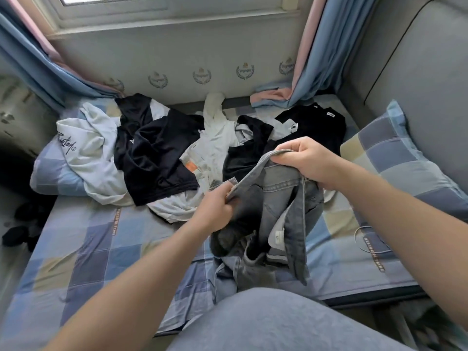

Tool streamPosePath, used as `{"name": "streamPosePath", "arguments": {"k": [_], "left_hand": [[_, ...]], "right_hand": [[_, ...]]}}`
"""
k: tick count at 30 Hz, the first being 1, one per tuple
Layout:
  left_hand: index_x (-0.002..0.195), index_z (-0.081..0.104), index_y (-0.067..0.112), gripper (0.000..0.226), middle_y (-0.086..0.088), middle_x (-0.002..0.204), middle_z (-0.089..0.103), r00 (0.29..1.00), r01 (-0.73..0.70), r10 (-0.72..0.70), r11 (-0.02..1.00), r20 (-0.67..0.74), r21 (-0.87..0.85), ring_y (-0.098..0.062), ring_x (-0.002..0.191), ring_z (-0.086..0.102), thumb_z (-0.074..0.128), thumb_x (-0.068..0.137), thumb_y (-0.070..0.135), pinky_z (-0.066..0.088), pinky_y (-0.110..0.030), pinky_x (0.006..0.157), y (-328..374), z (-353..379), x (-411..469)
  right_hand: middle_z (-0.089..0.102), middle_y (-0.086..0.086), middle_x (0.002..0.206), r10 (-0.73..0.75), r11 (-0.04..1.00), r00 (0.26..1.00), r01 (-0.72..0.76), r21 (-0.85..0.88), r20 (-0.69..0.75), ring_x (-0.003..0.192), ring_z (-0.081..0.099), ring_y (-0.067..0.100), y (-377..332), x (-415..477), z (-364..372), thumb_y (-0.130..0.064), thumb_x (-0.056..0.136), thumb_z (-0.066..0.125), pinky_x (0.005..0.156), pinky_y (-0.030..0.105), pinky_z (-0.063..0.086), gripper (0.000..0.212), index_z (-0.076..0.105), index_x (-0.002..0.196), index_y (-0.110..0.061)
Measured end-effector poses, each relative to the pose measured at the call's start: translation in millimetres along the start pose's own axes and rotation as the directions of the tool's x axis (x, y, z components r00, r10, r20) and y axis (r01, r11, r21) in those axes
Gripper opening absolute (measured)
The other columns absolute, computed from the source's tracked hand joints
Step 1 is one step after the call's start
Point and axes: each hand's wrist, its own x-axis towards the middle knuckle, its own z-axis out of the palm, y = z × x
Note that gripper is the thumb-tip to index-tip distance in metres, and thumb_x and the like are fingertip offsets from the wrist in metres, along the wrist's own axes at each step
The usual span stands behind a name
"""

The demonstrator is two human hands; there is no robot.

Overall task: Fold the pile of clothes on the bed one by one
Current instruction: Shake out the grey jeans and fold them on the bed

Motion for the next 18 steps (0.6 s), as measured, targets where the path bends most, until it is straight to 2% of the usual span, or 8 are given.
{"name": "streamPosePath", "arguments": {"k": [4,8,11,13,15,17,18], "left_hand": [[0.092,0.048,0.022,0.026,-0.008,0.087,0.062,0.985,0.152,-0.145,0.986,-0.091,0.075,-0.03,0.083,0.056,0.05,0.083,-0.003,0.044,-0.037,0.066,-18,-5,1],[0.091,0.057,0.018,0.032,-0.006,0.087,0.061,0.969,0.196,-0.158,0.959,-0.188,0.203,-0.031,0.083,0.056,0.047,0.074,-0.007,0.046,-0.037,0.065,-38,-29,5],[0.084,0.059,0.018,0.027,-0.005,0.084,0.06,0.951,0.269,-0.197,0.905,-0.237,0.33,-0.031,0.082,0.056,0.048,0.073,-0.004,0.04,-0.034,0.059,-54,-47,12],[0.08,0.059,0.02,0.024,-0.004,0.084,0.061,0.933,0.333,-0.249,0.873,-0.26,0.356,-0.031,0.08,0.057,0.05,0.075,-0.002,0.041,-0.032,0.059,-65,-56,14],[0.082,0.061,0.022,0.024,-0.005,0.086,0.063,0.914,0.384,-0.289,0.843,-0.285,0.376,-0.031,0.081,0.057,0.051,0.078,0.0,0.045,-0.033,0.063,-75,-64,13],[0.086,0.058,0.021,0.022,-0.008,0.088,0.062,0.901,0.419,-0.324,0.821,-0.287,0.388,-0.033,0.081,0.058,0.051,0.082,0.001,0.047,-0.034,0.065,-85,-66,11],[0.09,0.054,0.02,0.02,-0.009,0.087,0.061,0.895,0.436,-0.344,0.81,-0.284,0.391,-0.033,0.08,0.058,0.051,0.083,0.001,0.047,-0.035,0.065,-89,-66,8]], "right_hand": [[0.066,0.001,0.079,-0.023,0.998,0.993,0.015,-0.065,-0.116,0.077,0.057,0.015,14,-7,-24,-0.017,0.095,0.068,0.078,0.032,0.043,0.018,0.075,0.08,-0.022],[0.071,-0.006,0.077,0.0,0.994,0.96,-0.031,-0.108,-0.278,0.077,0.062,0.01,35,-15,-50,-0.015,0.093,0.071,0.076,0.025,0.048,0.021,0.078,0.078,-0.029],[0.074,-0.007,0.077,0.01,0.95,0.959,-0.097,-0.296,-0.284,0.073,0.065,0.009,55,-18,-67,-0.016,0.089,0.076,0.071,0.02,0.049,0.021,0.077,0.078,-0.033],[0.074,-0.006,0.078,0.022,0.826,0.96,-0.176,-0.535,-0.28,0.075,0.066,0.01,72,-16,-76,-0.016,0.087,0.078,0.069,0.022,0.05,0.025,0.075,0.074,-0.037],[0.069,-0.004,0.082,0.08,0.646,0.952,-0.274,-0.712,-0.294,0.083,0.064,0.02,90,-13,-81,-0.011,0.087,0.074,0.071,0.031,0.049,0.021,0.076,0.084,-0.032],[0.057,-0.004,0.087,0.119,0.522,0.935,-0.344,-0.78,-0.333,0.092,0.062,0.027,107,-11,-81,-0.001,0.087,0.062,0.077,0.032,0.049,0.027,0.078,0.095,-0.021],[0.053,-0.003,0.089,0.141,0.491,0.922,-0.382,-0.783,-0.361,0.096,0.06,0.029,114,-11,-78,0.002,0.086,0.057,0.081,0.035,0.051,0.032,0.077,0.094,-0.021]]}}
